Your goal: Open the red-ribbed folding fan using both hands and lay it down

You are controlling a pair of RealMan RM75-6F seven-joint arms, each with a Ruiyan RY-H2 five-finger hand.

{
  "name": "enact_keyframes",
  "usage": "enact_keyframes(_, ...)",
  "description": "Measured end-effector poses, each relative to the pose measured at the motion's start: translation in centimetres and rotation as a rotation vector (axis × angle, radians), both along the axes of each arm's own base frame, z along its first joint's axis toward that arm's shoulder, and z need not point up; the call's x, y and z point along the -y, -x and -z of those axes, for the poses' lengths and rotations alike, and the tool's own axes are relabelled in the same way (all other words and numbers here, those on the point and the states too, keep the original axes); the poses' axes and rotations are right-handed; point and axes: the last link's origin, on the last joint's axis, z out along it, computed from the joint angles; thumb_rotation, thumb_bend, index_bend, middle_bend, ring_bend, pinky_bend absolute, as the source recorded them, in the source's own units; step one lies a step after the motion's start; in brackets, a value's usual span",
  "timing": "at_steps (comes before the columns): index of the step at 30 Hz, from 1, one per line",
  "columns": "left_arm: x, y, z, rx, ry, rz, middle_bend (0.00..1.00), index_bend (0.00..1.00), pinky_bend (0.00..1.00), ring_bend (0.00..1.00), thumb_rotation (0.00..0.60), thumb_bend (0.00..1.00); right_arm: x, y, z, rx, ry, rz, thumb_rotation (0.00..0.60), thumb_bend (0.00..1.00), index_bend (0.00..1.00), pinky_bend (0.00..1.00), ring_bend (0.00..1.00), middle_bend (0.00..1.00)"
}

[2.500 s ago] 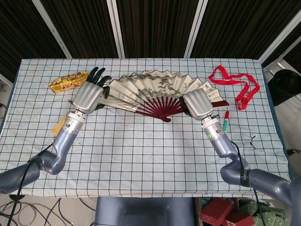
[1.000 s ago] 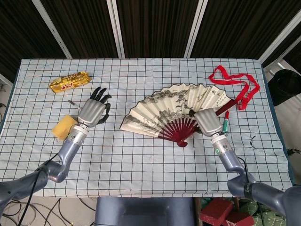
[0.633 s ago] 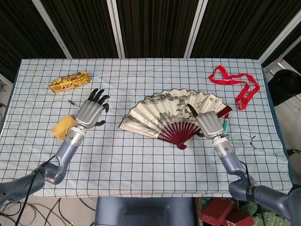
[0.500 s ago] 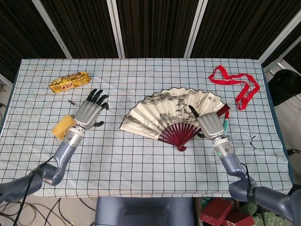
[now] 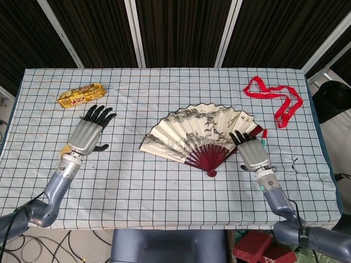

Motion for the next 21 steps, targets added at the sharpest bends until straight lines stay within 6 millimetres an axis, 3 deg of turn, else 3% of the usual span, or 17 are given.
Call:
enact_keyframes(5, 2.5, 2.3, -3.3, 0.004, -0.053, -0.042, 0.03, 0.10, 0.00, 0.00, 0.600, 0.02, -1.7, 1.1, -2.4, 0.016, 0.053, 0.020, 0.600, 0.00, 0.00, 0.25, 0.09, 0.02)
enact_keyframes(12, 7.6, 6.4, -8.4, -0.012, -0.167, -0.114, 0.00, 0.05, 0.00, 0.00, 0.600, 0.01, -5.2, 3.6, -6.8, 0.068, 0.138, 0.043, 0.600, 0.00, 0.00, 0.23, 0.04, 0.00)
enact_keyframes(21, 14.5, 10.6, -11.9, 0.043, -0.272, -0.244, 0.00, 0.01, 0.00, 0.00, 0.600, 0.01, -12.0, 7.5, -11.4, 0.186, 0.266, 0.146, 0.600, 0.00, 0.00, 0.23, 0.02, 0.00)
